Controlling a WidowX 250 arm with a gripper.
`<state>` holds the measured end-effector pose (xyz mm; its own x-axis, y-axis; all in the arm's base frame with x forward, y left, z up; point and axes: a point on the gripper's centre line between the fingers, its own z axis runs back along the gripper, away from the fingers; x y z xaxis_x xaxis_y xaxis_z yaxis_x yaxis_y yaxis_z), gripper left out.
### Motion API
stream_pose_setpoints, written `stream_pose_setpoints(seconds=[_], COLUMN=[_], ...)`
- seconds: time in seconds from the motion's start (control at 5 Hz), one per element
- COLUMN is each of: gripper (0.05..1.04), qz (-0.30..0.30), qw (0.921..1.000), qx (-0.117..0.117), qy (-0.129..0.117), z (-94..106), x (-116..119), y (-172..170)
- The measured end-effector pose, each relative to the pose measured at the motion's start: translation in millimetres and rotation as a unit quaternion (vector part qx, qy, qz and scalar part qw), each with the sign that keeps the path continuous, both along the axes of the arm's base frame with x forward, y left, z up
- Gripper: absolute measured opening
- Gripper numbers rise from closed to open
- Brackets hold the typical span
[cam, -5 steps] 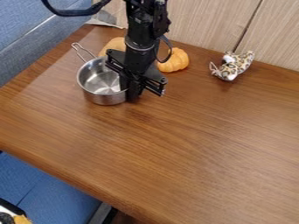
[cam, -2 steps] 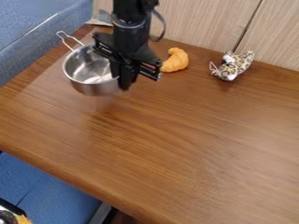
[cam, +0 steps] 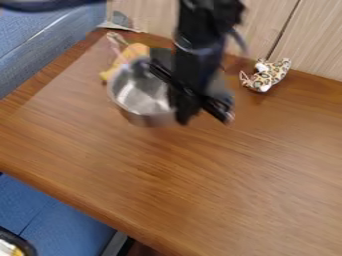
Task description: Move the silver pot to the bottom right side of the table
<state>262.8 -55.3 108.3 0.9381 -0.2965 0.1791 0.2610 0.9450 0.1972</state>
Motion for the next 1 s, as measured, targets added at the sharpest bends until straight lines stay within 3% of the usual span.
stream_pose_setpoints(seconds=[0.4,0.8,1.0], gripper=[0.077,0.077,0.077], qz=[-0.089,-0.115,-0.120], qw=[0.9958,0.9911,0.9902], qx=[0.017,0.046,0.049], qy=[0.011,0.049,0.052], z=[-17.1,-55.4,-62.4], x=[-28.8,-45.9,-42.7], y=[-50.5,-57.9,-60.0])
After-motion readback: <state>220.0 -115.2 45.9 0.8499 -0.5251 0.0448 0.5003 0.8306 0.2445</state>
